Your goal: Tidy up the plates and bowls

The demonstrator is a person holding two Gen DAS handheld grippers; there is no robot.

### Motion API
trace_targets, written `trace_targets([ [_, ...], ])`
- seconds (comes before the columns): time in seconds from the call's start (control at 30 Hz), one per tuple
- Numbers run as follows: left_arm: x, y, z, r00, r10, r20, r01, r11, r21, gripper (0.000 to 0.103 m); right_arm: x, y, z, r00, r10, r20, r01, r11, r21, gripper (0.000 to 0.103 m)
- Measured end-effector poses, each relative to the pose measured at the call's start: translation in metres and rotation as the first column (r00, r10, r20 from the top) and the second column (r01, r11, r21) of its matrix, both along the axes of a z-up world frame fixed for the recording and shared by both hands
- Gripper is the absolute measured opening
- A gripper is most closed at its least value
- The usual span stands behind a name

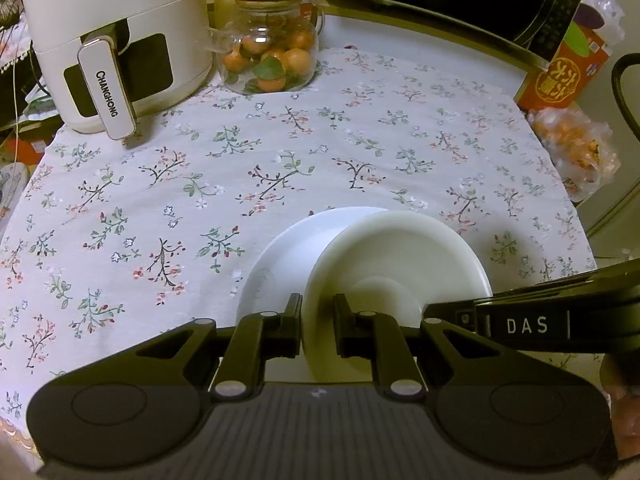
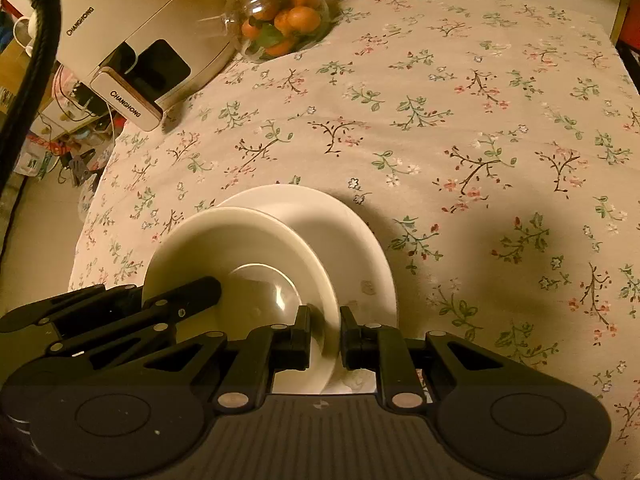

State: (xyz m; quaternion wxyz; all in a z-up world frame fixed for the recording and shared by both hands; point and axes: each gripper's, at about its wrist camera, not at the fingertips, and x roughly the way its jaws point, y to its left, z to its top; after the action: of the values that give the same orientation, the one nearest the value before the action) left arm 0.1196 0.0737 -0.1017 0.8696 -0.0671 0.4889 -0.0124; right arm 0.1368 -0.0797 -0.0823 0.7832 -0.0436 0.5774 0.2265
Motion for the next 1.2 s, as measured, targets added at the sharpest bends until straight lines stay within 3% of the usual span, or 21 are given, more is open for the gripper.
trace_targets([
  [0.33,0.005,0.003,-0.008,1.000,0.013,-0.017,-0.014,1.000,-0.028,0.017,0.004,0.002,-0.003,1.000,-0.001,0.007,0.001,1.000,0.000,0.015],
  [0.5,0.000,0.005,-0.006,1.000,0.019,-0.003,-0.019,0.999,-0.028,0.027,0.003,-0.003,0.005,0.999,0.007,0.041,-0.008,1.000,0.020,0.018],
  [0.53,-0.004,0.005,-0.003,1.000,0.021,0.011,-0.021,1.000,-0.016,0.028,0.003,-0.005,0.008,0.998,0.006,0.062,-0.007,1.000,0.017,0.023],
  [0.6,-0.012,0.006,0.005,0.999,0.029,0.043,-0.029,1.000,0.004,0.035,0.003,-0.011,0.014,0.996,-0.010,0.087,0.007,1.000,0.031,0.032],
  [0.8,-0.043,0.009,0.035,0.990,0.052,0.128,-0.058,0.998,0.038,0.054,-0.019,-0.030,0.035,0.982,-0.066,0.179,0.052,0.995,0.080,0.037],
  [1.0,-0.084,0.007,0.067,0.977,0.103,0.189,-0.119,0.990,0.071,0.084,-0.073,-0.038,0.062,0.958,-0.048,0.283,0.018,0.994,0.108,0.048],
  [1.1,-0.108,0.003,0.081,0.970,0.130,0.207,-0.146,0.987,0.065,0.094,-0.107,-0.045,0.077,0.933,-0.086,0.350,0.052,0.993,0.106,0.053],
  [1.2,-0.131,-0.006,0.093,0.965,0.127,0.230,-0.145,0.988,0.061,0.101,-0.139,-0.055,0.087,0.925,-0.108,0.365,0.068,0.990,0.122,0.066],
])
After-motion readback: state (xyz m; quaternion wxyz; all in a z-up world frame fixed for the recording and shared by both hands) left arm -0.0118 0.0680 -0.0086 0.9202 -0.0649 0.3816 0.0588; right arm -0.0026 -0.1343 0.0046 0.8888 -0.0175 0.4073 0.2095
